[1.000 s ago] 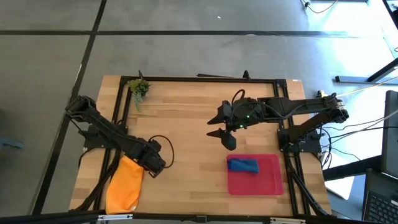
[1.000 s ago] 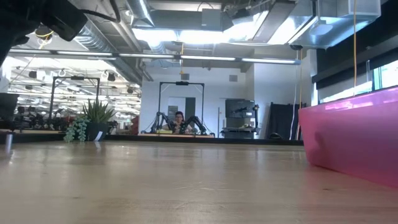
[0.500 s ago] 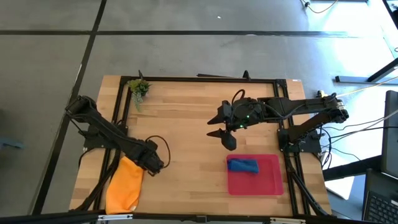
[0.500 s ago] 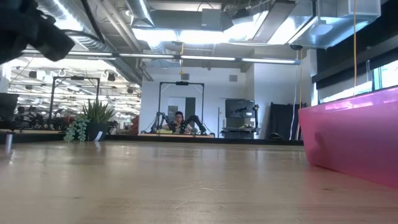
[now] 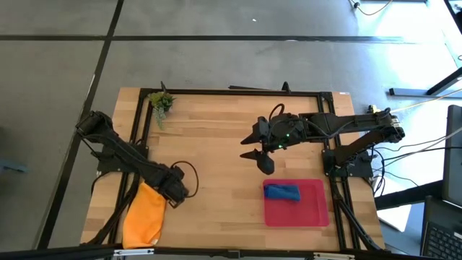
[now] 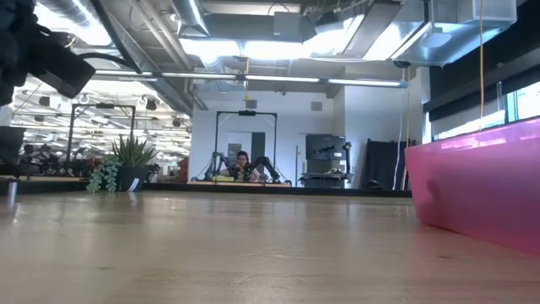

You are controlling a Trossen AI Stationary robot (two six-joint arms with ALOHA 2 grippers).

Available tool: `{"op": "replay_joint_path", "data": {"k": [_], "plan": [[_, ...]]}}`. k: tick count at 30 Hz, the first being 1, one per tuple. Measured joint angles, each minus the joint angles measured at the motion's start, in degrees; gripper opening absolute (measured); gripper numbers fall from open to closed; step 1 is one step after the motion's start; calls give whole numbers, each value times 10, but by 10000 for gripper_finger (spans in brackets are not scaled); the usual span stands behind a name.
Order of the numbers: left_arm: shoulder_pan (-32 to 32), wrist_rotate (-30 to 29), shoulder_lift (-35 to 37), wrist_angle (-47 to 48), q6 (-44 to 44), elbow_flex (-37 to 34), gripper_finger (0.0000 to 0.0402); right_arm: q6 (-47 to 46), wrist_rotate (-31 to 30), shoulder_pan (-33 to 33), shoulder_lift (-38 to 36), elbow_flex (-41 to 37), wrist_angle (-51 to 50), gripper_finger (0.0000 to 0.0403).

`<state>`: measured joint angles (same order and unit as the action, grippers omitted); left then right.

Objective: Roll microfiber towels into tight, uniform cylinder then place into a basket
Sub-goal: Move the orange microfiber towel to the center of the table

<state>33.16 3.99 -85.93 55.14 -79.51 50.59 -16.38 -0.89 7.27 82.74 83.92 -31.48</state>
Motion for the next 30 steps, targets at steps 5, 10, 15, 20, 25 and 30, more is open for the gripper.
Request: {"op": "replay_joint_path", "data": {"k": [5, 10, 15, 20, 25, 30], "plan": [[8, 0, 0, -7, -4, -2, 81, -1, -4, 0, 0, 0, 0, 234], [19, -2, 0, -13, -12, -2, 81, 0, -17, 0, 0, 0, 3, 234], [28, -3, -20, -15, -13, -2, 81, 0, -17, 0, 0, 0, 4, 234], [28, 9, -52, -28, -13, -2, 81, -2, -17, 0, 0, 0, 9, 234], [28, 10, -78, -27, -13, -2, 81, -2, -17, 0, 0, 0, 16, 234], [28, 17, -95, -26, -9, -2, 61, -1, -17, 0, 0, 0, 18, 234]]}}
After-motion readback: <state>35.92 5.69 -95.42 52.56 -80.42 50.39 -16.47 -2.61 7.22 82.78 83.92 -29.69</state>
